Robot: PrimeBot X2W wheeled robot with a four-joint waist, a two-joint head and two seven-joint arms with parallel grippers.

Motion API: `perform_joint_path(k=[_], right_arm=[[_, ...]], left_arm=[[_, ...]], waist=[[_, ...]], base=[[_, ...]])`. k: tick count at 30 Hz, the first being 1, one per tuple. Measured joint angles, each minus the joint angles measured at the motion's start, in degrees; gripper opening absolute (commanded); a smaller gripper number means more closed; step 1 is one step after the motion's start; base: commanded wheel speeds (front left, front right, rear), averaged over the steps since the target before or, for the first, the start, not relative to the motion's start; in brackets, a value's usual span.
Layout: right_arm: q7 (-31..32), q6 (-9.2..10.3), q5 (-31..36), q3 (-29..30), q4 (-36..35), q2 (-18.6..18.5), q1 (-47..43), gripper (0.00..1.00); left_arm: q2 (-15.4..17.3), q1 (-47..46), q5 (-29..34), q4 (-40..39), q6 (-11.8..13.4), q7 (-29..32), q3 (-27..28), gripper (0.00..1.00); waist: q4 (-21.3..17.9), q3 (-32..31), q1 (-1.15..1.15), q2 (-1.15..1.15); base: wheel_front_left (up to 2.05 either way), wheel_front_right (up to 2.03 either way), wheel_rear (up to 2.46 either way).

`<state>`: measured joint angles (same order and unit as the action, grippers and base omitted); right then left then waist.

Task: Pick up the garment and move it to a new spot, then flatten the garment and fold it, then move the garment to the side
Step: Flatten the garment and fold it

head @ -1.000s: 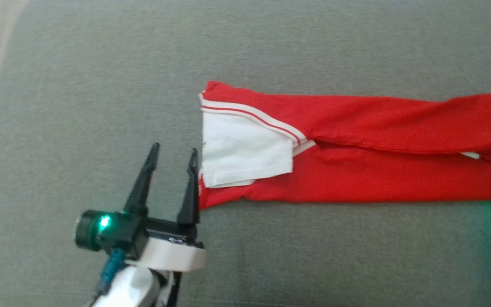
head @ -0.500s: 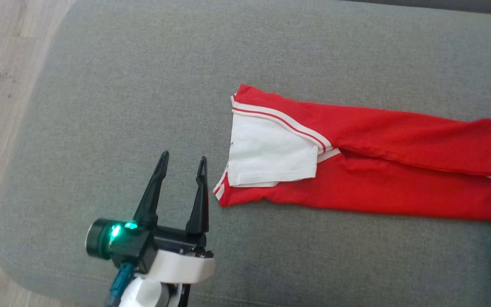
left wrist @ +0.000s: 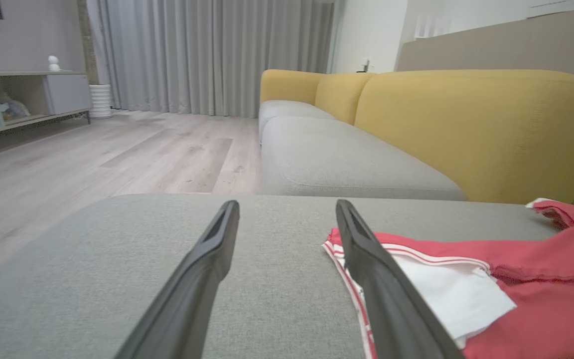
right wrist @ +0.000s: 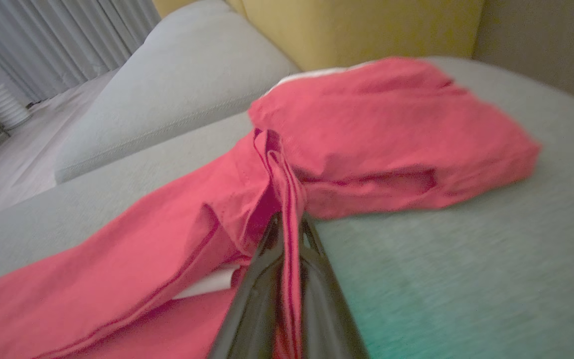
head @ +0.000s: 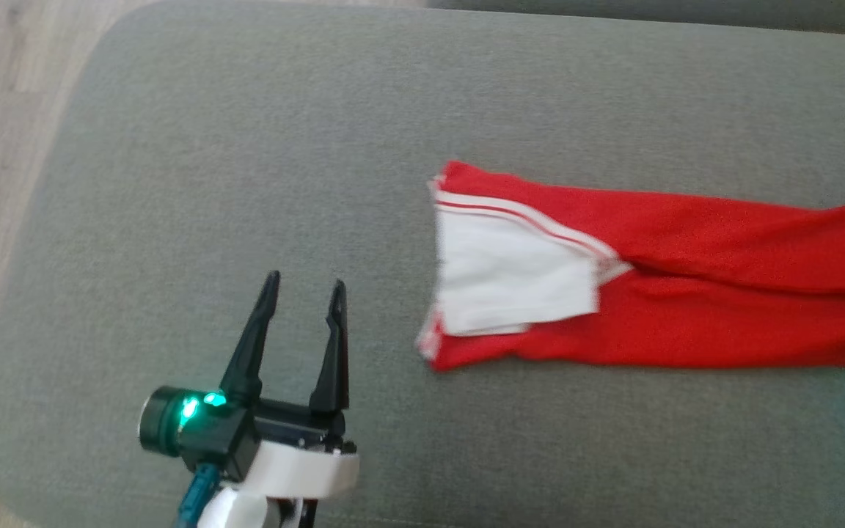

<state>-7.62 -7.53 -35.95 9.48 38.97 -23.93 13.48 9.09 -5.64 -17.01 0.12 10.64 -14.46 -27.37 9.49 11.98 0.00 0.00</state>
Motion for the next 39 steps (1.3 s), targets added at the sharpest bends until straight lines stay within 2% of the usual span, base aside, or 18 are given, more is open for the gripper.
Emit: perform_joint_path(k=[3, 6, 13, 18, 24, 34, 35, 36, 39], right_arm=[[0.93, 0.0, -1.47, 0.54, -2.53, -2.67, -0.02, 0.0], [2.47, 0.0, -3.46, -0.63, -7.83, -1.75, 0.03, 0.0], [6.27, 0.0, -7.45, -6.6, -25.82, 5.97, -0.04, 0.0], [9.15, 0.0, -5.84, -12.16, -32.72, 11.31, -0.21, 0.0], [11.61, 0.0, -4.15, -19.25, -32.94, 16.44, -0.01, 0.0], [10.0, 0.0, -2.48, -26.7, -24.29, 19.41, 1.44, 0.0], [9.36, 0.0, -1.94, -27.13, -22.99, 19.7, 1.98, 0.27], [8.89, 0.0, -1.64, -27.72, -21.7, 19.79, 2.55, 1.0], [6.83, 0.0, -3.93, -30.17, -20.8, 19.76, 3.09, 1.0]], left_arm=[[-0.14, 1.05, 0.86, 0.31, -0.64, 0.0, 0.54, 1.0], [-0.48, 1.35, 1.05, 0.98, -1.18, 0.0, 1.55, 1.0], [-1.25, 1.33, 2.5, 1.7, -2.6, 0.0, 1.57, 1.0], [-2.42, 1.3, 2.96, 2.48, -3.18, 0.0, 1.72, 1.0], [-2.98, 1.3, 2.97, 3.13, -3.79, 0.0, 2.49, 1.0], [-4.35, 1.31, 3.47, 3.24, -4.95, 0.0, 3.46, 1.0], [-4.37, 1.31, 3.48, 3.35, -5.12, 0.0, 3.52, 1.0], [-4.42, 1.31, 3.48, 3.48, -5.14, 0.0, 3.56, 1.0], [-4.68, 1.31, 3.53, 3.82, -5.17, 0.0, 3.71, 1.0]], waist=[[-1.22, -0.18, 0.0, 0.0], [-2.32, -0.54, 0.0, 0.0], [-2.82, -1.43, 0.0, 0.0], [-1.14, -1.33, 0.0, 0.0], [2.04, -1.04, 0.0, 0.0], [6.39, -0.2, 0.0, 0.0], [6.51, -0.24, 0.01, 0.0], [6.59, -0.36, 0.01, 0.0], [6.65, -1.01, 0.0, 0.0]], base=[[0.0, 0.0, 0.0], [0.0, 0.0, 0.0], [0.0, 0.0, 0.0], [0.0, 0.0, 0.0], [0.0, 0.0, 0.0], [0.0, 0.0, 0.0], [0.0, 0.0, 0.0], [0.0, 0.0, 0.0], [0.0, 0.0, 0.0]])
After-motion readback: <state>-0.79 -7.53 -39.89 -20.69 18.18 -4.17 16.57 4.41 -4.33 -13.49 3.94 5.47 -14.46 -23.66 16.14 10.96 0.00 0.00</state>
